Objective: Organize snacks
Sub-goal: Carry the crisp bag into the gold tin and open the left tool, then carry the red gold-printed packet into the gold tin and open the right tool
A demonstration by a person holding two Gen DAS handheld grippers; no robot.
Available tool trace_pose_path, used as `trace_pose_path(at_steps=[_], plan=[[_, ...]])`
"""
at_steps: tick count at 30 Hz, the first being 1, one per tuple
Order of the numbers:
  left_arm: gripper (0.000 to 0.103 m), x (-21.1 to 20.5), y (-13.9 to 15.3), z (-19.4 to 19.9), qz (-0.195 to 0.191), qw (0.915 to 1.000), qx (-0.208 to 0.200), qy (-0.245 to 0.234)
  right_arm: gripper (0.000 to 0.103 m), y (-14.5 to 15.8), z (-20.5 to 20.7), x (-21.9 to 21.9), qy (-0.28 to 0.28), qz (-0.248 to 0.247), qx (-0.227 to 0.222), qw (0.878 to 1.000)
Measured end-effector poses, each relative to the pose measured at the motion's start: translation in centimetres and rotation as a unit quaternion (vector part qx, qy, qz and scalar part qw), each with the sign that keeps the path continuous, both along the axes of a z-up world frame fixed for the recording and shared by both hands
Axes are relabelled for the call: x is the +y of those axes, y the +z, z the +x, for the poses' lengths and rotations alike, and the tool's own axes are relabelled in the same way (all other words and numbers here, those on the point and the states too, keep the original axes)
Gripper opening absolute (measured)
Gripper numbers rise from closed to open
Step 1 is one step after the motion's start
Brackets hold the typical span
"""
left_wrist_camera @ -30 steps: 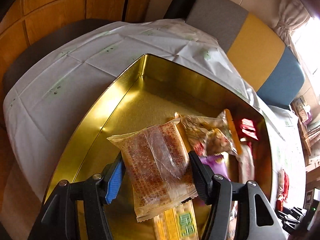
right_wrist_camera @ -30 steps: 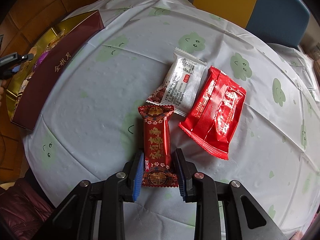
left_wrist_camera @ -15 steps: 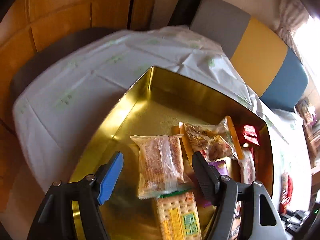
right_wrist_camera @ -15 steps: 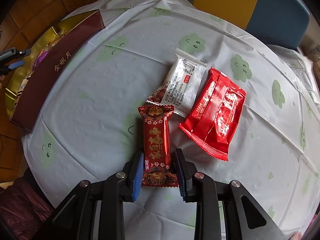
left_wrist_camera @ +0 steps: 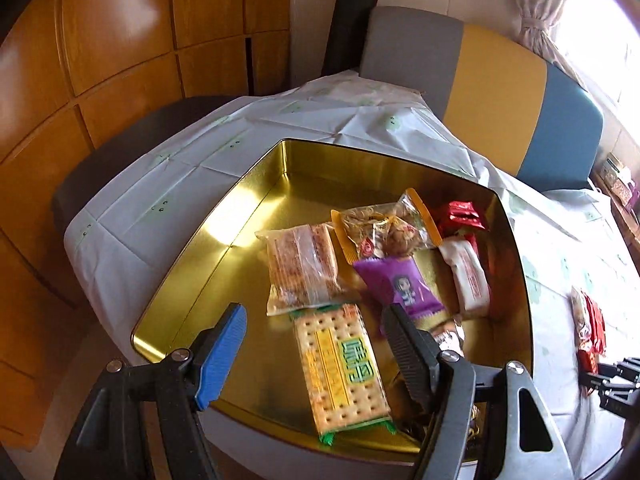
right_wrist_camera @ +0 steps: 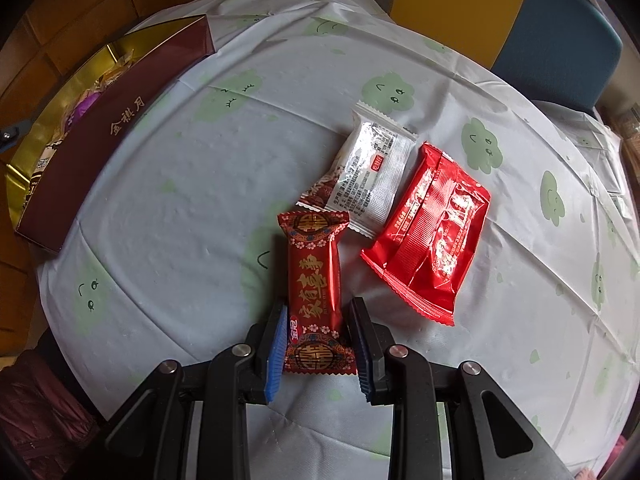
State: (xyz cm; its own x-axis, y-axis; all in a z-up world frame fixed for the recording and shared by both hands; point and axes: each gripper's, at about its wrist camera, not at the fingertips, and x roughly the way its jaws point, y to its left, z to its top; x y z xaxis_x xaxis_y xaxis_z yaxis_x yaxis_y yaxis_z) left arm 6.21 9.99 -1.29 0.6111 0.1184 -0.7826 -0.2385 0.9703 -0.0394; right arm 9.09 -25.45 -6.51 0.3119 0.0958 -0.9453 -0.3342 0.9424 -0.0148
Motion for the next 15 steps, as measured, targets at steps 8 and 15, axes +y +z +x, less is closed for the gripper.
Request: trace_pose_path(at_steps=[8, 15], plan=[[0.072, -1.6, 0.0, -1.5, 0.019, 0.9996, -0.012, -0.019, 0.03, 0.0, -0.2, 0.1, 0.008, -0.007, -0.009, 1.0], [0.072, -2.4, 0.2, -1.9, 0.022, 0.999, -0.018, -0.033, 0.03, -0.2, -0.4, 0.2, 0.008, -0.005, -0.012, 1.0]])
